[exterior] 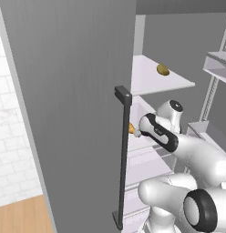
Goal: Place one potato and one chicken drumstick in each tupperware on the nearby counter, to pack two identical lunches.
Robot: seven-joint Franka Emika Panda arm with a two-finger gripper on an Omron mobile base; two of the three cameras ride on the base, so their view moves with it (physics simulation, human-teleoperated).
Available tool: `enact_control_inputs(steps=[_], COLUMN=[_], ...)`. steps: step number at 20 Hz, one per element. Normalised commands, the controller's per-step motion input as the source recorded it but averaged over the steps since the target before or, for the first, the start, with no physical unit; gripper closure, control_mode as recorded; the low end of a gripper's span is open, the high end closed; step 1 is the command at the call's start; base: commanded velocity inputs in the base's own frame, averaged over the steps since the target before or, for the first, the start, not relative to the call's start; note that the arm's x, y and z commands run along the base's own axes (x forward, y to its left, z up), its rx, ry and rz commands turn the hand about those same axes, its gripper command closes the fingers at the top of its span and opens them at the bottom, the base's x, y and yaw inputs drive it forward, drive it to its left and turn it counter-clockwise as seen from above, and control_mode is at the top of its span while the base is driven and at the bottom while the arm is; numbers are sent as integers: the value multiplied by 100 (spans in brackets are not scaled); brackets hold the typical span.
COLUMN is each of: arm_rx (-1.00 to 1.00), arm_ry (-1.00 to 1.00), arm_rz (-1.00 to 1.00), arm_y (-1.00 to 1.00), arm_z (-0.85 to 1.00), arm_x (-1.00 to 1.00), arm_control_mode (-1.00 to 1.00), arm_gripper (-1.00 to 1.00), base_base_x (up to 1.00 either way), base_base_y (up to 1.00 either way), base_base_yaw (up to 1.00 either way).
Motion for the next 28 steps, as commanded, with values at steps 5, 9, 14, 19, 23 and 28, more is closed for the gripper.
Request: enact_control_inputs(steps=[5, 9, 14, 19, 23, 28], arm_rx=[0, 0, 1, 0, 1, 0], arm_ry=[0, 0, 0, 0, 0, 0], arm_rz=[0, 0, 0, 0, 0, 0], arm_y=[0, 0, 4, 2, 3, 0], arm_z=[-29, -26, -29, -7, -21, -38], arm_x=[30, 26, 17, 28, 29, 22], arm_control_mode=[-100, -100, -100, -100, -100, -100], arm_gripper=[-100, -100, -100, -100, -100, -100], base_base_x=[0, 0, 0, 0, 0, 0], base_base_y=[0, 0, 0, 0, 0, 0], base_base_yaw=[0, 0, 0, 0, 0, 0])
